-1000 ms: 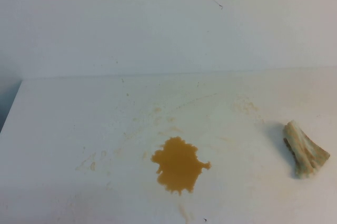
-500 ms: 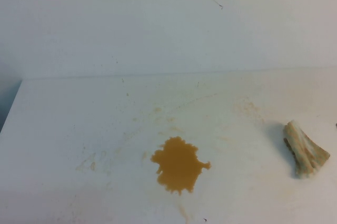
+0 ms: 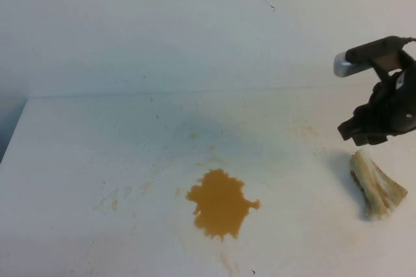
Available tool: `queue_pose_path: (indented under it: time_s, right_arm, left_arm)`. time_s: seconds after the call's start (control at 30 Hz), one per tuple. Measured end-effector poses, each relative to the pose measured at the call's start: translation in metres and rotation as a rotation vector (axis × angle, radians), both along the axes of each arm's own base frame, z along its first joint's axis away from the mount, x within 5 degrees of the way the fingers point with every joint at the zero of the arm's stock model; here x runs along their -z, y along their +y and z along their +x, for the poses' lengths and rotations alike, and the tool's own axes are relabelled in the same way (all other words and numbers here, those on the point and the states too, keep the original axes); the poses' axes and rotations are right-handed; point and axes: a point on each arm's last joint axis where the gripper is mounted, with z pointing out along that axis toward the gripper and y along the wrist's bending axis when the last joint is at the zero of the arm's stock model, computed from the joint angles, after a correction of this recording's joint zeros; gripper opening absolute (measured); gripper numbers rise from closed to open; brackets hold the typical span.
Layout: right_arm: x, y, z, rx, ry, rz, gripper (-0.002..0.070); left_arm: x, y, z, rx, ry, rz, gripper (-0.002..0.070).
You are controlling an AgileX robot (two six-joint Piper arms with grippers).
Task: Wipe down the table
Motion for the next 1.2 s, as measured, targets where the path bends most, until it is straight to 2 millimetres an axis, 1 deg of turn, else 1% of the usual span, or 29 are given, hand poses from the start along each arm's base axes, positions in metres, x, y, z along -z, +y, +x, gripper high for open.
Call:
queue_pose_path:
  time_s: [0.03, 0.07, 0.1, 0.13, 0.2, 0.33, 0.47, 0.5, 0.53, 0.6, 0.63, 0.67, 0.77, 0.9, 0.97, 1.07, 1.2]
  right_arm:
    - [0.007, 0.002, 0.008, 0.001, 0.028, -0.007, 0.0266]
    - [0.016, 0.004, 0.013, 0.006, 0.061, -0.009, 0.0267]
    - [0.025, 0.004, 0.018, 0.008, 0.087, -0.016, 0.0268]
    - [0.033, 0.004, 0.022, 0.013, 0.113, -0.023, 0.0270]
    - [0.048, 0.002, 0.027, 0.028, 0.156, -0.027, 0.0270]
    - [0.078, -0.008, 0.034, 0.075, 0.234, -0.038, 0.0271]
    - [0.098, -0.016, 0.040, 0.110, 0.267, -0.035, 0.0264]
    - [0.101, -0.017, 0.041, 0.113, 0.268, -0.033, 0.0249]
    - [0.101, -0.018, 0.043, 0.117, 0.266, -0.027, 0.0220]
    - [0.101, -0.016, 0.043, 0.093, 0.262, -0.008, 0.0118]
    - [0.101, -0.014, 0.044, 0.075, 0.260, 0.011, 0.0080]
    - [0.100, -0.011, 0.044, 0.062, 0.256, 0.043, 0.0061]
    - [0.096, 0.001, 0.045, -0.004, 0.249, 0.158, 0.0036]
    - [0.086, 0.031, 0.039, -0.142, 0.247, 0.339, 0.0032]
    - [0.080, 0.052, 0.032, -0.234, 0.245, 0.428, 0.0031]
    - [0.071, 0.084, 0.021, -0.315, 0.259, 0.554, 0.0030]
    - [0.065, 0.127, -0.002, -0.436, 0.277, 0.615, 0.0030]
  left_arm:
    - [0.000, 0.000, 0.000, 0.000, 0.000, 0.000, -0.0003]
    - [0.010, 0.000, 0.000, -0.003, -0.007, 0.000, 0.0000]
    - [0.000, 0.000, 0.000, 0.000, 0.000, 0.000, -0.0003]
    - [0.000, 0.000, 0.000, 0.000, 0.000, 0.000, -0.0003]
    - [0.000, 0.000, 0.000, 0.000, 0.000, 0.000, -0.0003]
    - [0.000, 0.000, 0.000, 0.000, 0.000, 0.000, -0.0003]
    - [0.000, 0.000, 0.000, 0.000, 0.000, 0.000, -0.0003]
    - [0.000, 0.000, 0.000, 0.000, 0.000, 0.000, -0.0003]
    - [0.000, 0.000, 0.000, 0.000, 0.000, 0.000, -0.0003]
    - [0.000, 0.000, 0.000, 0.000, 0.000, 0.000, -0.0003]
    - [0.000, 0.000, 0.000, 0.000, 0.000, 0.000, -0.0003]
    - [0.000, 0.000, 0.000, 0.000, 0.000, 0.000, -0.0003]
    - [0.000, 0.000, 0.000, 0.000, 0.000, 0.000, -0.0003]
    - [0.000, 0.000, 0.000, 0.000, 0.000, 0.000, -0.0003]
    - [0.000, 0.000, 0.000, 0.000, 0.000, 0.000, -0.0003]
    - [0.000, 0.000, 0.000, 0.000, 0.000, 0.000, -0.0003]
    - [0.000, 0.000, 0.000, 0.000, 0.000, 0.000, -0.0003]
